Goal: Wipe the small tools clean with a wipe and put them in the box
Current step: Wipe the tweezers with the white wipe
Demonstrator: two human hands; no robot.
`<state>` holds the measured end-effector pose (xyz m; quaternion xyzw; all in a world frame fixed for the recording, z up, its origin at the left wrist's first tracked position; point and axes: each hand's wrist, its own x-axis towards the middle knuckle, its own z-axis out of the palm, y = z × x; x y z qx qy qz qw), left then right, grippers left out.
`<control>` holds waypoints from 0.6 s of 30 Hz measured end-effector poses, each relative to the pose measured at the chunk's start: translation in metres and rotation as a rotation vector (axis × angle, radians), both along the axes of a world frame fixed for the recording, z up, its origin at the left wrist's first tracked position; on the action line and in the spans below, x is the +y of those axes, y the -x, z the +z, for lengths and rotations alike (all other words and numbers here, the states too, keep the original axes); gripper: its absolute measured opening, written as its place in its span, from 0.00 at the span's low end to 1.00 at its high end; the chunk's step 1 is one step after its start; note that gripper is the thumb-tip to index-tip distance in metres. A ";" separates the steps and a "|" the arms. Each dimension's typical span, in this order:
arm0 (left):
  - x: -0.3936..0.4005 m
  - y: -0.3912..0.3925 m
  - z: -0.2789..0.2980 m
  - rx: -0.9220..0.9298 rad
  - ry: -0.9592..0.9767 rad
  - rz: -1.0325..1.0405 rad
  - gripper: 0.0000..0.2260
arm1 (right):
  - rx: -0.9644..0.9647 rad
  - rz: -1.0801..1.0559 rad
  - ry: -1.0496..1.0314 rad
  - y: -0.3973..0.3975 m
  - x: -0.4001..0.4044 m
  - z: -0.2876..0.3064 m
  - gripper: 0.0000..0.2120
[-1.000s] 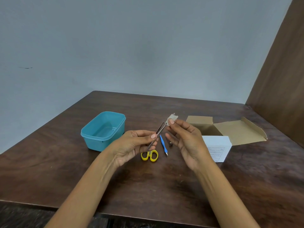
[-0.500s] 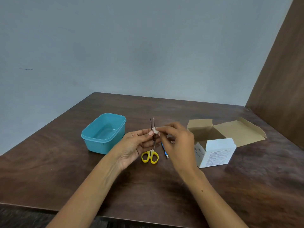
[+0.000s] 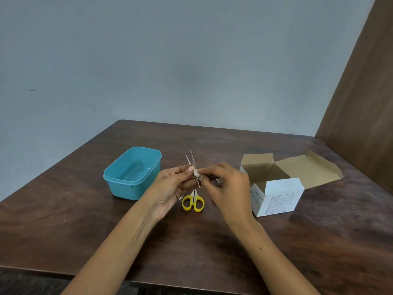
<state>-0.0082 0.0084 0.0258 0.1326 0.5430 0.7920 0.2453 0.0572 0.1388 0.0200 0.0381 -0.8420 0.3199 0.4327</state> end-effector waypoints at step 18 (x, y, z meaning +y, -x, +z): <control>-0.001 -0.002 0.002 0.053 -0.001 0.012 0.11 | -0.187 0.159 0.166 -0.003 0.000 0.001 0.07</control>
